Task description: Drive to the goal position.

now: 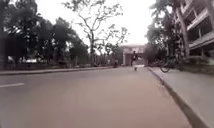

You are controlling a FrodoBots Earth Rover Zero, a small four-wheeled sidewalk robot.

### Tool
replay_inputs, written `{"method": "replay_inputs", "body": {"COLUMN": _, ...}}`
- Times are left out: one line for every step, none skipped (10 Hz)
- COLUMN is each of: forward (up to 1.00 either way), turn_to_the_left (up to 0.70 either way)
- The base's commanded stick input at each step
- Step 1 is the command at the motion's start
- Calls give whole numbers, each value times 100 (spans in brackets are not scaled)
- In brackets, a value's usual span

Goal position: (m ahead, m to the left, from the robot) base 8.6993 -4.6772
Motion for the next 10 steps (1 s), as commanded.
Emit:
{"method": "replay_inputs", "body": {"forward": 100, "turn_to_the_left": -8}}
{"method": "replay_inputs", "body": {"forward": 100, "turn_to_the_left": -27}}
{"method": "replay_inputs", "body": {"forward": 100, "turn_to_the_left": -27}}
{"method": "replay_inputs", "body": {"forward": 100, "turn_to_the_left": -27}}
{"method": "replay_inputs", "body": {"forward": 100, "turn_to_the_left": 0}}
{"method": "replay_inputs", "body": {"forward": 100, "turn_to_the_left": 0}}
{"method": "replay_inputs", "body": {"forward": 100, "turn_to_the_left": 0}}
{"method": "replay_inputs", "body": {"forward": 100, "turn_to_the_left": 0}}
{"method": "replay_inputs", "body": {"forward": 100, "turn_to_the_left": 0}}
{"method": "replay_inputs", "body": {"forward": 100, "turn_to_the_left": 0}}
